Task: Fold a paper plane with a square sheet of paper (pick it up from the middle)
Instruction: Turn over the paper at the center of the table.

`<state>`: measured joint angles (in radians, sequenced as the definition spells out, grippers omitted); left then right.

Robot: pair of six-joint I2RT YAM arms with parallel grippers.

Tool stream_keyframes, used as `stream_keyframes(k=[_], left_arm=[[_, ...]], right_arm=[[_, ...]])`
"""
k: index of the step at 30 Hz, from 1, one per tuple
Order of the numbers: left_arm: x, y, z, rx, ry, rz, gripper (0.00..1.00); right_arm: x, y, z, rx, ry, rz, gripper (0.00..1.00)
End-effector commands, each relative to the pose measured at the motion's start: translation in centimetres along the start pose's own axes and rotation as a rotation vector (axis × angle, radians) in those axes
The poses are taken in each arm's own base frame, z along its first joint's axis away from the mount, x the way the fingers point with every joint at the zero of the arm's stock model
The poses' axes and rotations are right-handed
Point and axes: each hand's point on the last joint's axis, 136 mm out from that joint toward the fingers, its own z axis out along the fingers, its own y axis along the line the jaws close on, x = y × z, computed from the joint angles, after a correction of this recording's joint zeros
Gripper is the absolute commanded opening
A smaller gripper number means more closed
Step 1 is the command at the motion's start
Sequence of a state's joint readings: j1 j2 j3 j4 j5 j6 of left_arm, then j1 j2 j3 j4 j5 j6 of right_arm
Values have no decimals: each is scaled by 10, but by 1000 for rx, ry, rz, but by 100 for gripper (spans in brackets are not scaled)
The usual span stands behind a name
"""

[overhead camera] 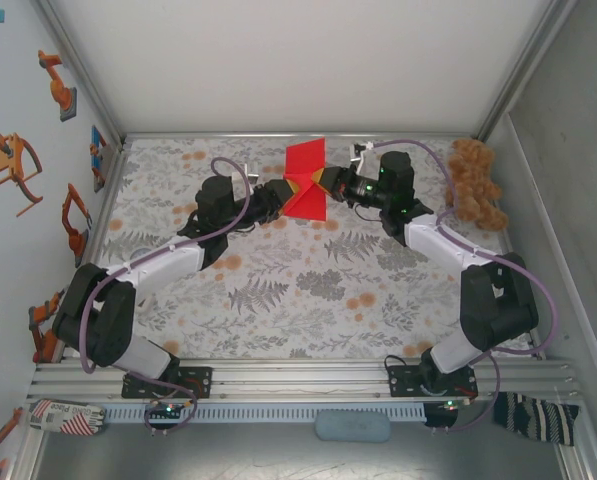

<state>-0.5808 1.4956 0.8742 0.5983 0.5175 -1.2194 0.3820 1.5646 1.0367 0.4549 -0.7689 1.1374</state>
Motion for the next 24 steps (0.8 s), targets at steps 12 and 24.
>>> stream_keyframes(k=[12, 24], left_arm=[[-6, 21, 0, -72, -9, 30, 12], [-2, 128, -71, -893, 109, 292, 11]], right_arm=[[-12, -28, -25, 147, -66, -15, 29], [-16, -78, -77, 527, -164, -102, 40]])
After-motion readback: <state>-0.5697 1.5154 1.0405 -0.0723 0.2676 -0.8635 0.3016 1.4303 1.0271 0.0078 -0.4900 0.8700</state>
